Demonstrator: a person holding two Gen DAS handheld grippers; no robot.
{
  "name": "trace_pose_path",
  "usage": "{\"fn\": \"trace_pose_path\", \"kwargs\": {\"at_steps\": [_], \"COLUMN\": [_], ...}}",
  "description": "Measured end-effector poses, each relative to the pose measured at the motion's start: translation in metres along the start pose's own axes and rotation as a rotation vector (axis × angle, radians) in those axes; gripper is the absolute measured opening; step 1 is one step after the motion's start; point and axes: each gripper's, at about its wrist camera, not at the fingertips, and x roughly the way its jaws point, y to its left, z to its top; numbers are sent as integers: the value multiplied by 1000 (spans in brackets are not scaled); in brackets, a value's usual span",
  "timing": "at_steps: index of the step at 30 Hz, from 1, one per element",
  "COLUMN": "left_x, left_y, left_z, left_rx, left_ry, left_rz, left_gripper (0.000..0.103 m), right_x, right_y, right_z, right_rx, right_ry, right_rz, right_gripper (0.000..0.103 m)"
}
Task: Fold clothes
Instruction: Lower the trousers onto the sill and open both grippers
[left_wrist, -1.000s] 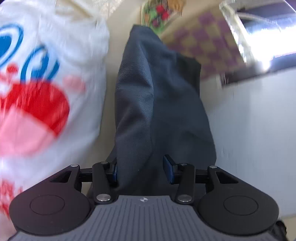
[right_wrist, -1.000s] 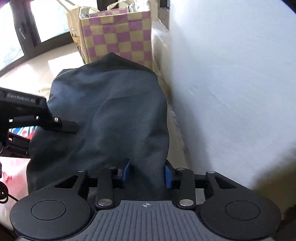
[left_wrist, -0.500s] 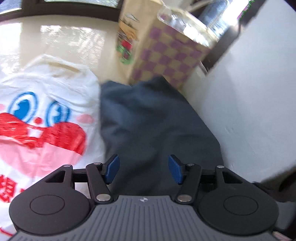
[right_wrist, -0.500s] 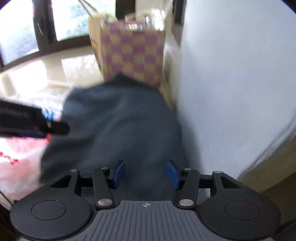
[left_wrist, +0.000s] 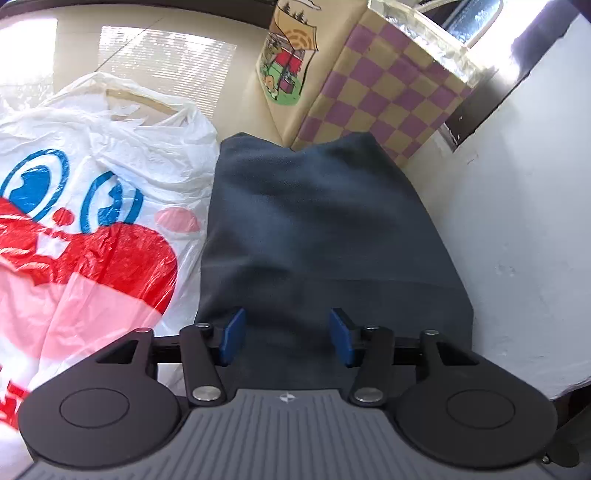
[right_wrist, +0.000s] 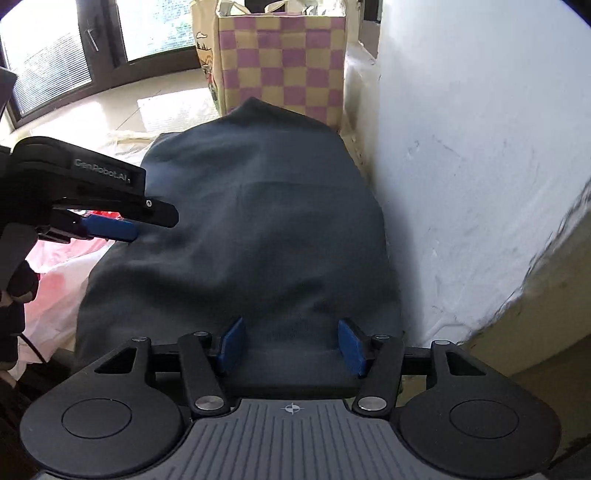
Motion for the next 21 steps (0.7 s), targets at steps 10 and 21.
{"fn": "trace_pose_path", "kwargs": {"at_steps": [10,21], "left_x": [31,20], "left_y": [-17,-19], "left_z": [15,27], "left_rx": [136,57], "left_ry": [-20,-57], "left_rz": [-38,-51], "left_gripper": [54,65], "right_x": [26,30], "right_y": [-4,-8], "right_z": [-2,21], "right_rx": [26,7], "right_ry": [-57,-60], "right_rz": [-10,9], "right_gripper": [76,74]}}
